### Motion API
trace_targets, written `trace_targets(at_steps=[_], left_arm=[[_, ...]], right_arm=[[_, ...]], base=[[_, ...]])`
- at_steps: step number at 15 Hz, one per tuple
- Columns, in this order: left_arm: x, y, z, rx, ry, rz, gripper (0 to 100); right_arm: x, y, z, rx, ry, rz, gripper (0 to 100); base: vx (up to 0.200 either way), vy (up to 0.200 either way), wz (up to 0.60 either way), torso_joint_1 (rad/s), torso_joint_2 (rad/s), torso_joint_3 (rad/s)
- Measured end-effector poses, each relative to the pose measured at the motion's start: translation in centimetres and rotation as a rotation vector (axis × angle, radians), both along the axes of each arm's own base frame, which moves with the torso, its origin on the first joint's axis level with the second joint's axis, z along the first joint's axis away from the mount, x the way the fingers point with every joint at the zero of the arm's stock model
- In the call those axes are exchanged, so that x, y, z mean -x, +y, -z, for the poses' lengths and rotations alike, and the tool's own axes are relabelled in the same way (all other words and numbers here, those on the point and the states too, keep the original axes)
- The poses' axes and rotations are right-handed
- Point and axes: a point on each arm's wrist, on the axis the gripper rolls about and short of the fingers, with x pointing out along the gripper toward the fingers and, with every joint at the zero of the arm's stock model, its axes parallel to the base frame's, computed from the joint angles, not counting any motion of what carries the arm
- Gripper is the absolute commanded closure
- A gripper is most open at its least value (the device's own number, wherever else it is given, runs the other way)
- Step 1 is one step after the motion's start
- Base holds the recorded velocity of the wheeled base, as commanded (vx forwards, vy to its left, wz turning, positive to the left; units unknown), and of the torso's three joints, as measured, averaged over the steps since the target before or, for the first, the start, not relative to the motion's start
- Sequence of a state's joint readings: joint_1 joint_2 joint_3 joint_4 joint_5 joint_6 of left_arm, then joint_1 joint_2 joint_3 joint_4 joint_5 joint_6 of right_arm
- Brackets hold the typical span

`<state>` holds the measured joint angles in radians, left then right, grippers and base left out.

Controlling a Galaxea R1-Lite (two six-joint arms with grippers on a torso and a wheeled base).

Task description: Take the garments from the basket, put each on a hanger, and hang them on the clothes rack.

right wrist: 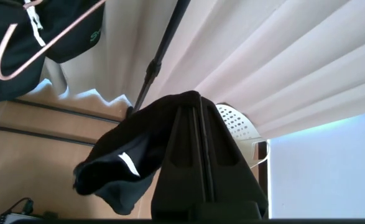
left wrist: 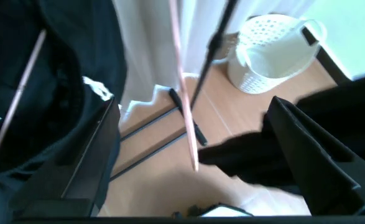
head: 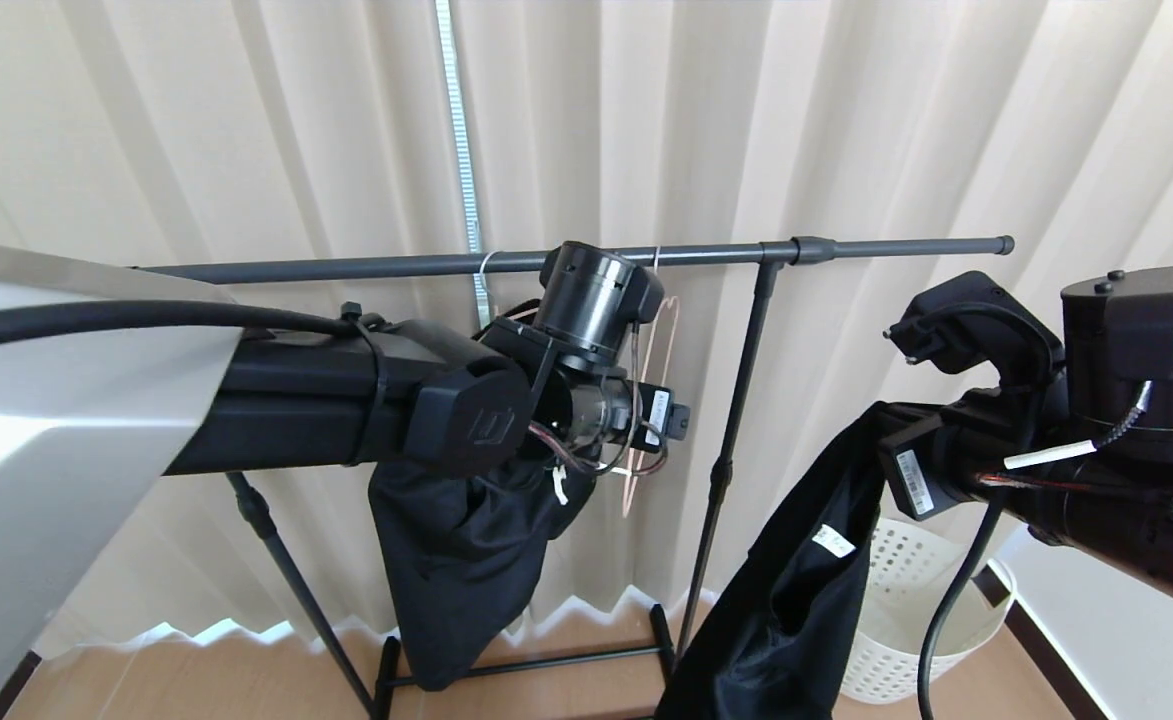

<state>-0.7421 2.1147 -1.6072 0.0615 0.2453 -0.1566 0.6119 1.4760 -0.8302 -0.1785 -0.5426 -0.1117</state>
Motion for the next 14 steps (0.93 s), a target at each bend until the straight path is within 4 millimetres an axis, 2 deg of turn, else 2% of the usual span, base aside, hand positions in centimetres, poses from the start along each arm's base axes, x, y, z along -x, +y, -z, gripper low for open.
trace_targets(at_steps=[6,9,14], left_arm=[[-4.5,-1.1,1.8,-0.030,-0.058,-0.035,0],[-6.8,-1.0,2.8,-0.032,-0.074,-0.060,0],[-7.7,-0.9,4.1,-0.042,-0.059,-0.076,0]], right_arm=[[0.5,-0.4,-0.4,-0.011,-0.015,0.000,100],[1.0,-0.7,-0.4,-0.012,-0.017,-0.001,100],[1.3,-0.9,-0.7,-0.019,-0.029,0.000,100]], base=[[0.000,0.000,0.00,0.000,0.00,0.000],[0.000,0.000,0.00,0.000,0.00,0.000],[0.000,0.000,0.00,0.000,0.00,0.000]])
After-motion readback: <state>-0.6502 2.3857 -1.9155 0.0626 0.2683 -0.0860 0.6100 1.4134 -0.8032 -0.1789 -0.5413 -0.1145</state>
